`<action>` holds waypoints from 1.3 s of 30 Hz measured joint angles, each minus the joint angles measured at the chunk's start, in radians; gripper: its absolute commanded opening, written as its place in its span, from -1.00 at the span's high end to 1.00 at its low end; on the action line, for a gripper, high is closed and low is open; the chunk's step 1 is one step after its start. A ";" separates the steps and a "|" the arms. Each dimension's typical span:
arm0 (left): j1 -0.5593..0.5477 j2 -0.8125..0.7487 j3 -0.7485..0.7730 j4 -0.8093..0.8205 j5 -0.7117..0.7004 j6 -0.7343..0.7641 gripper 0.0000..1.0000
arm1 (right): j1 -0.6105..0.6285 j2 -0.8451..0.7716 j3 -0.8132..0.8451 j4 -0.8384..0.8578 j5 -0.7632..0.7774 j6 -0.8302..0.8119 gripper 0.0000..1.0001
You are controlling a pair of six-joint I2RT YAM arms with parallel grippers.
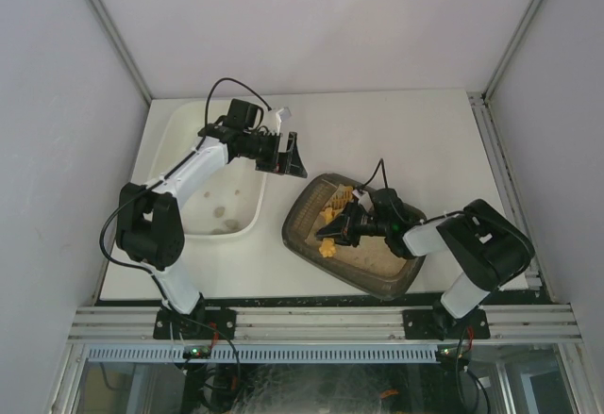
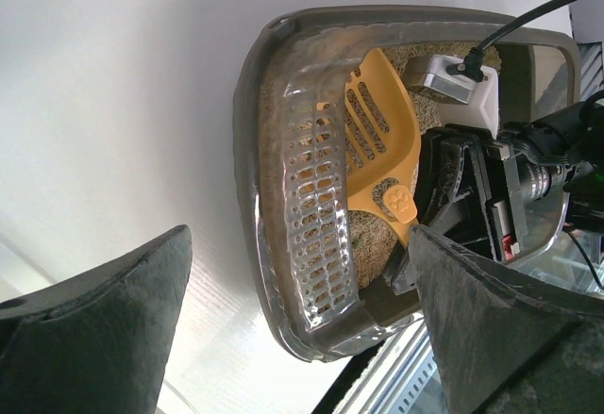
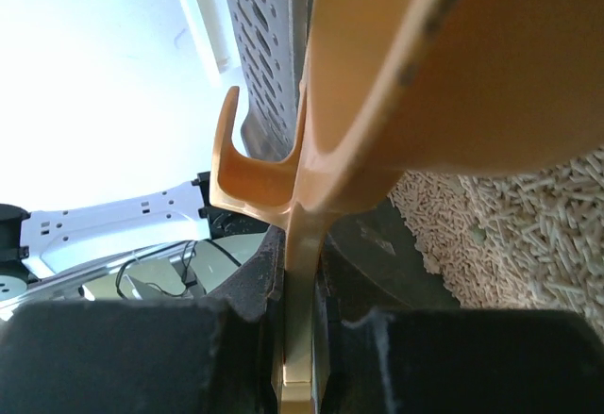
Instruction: Clean the litter box
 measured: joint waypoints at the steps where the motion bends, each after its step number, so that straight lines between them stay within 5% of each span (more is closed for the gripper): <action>1: 0.000 0.000 0.000 0.000 0.000 0.000 -0.99 | 0.001 0.011 -0.005 0.031 -0.004 0.006 1.00; 7: 0.000 0.000 0.000 0.000 0.000 0.000 -0.99 | 0.003 0.023 -0.013 0.066 -0.016 0.006 1.00; 22: -0.015 0.016 0.000 0.000 0.015 0.000 -0.99 | -0.019 -0.309 -0.011 -0.498 0.011 -0.225 1.00; 39: -0.021 0.030 0.000 0.000 0.015 0.001 -0.99 | -0.040 -0.497 -0.008 -0.777 -0.007 -0.382 1.00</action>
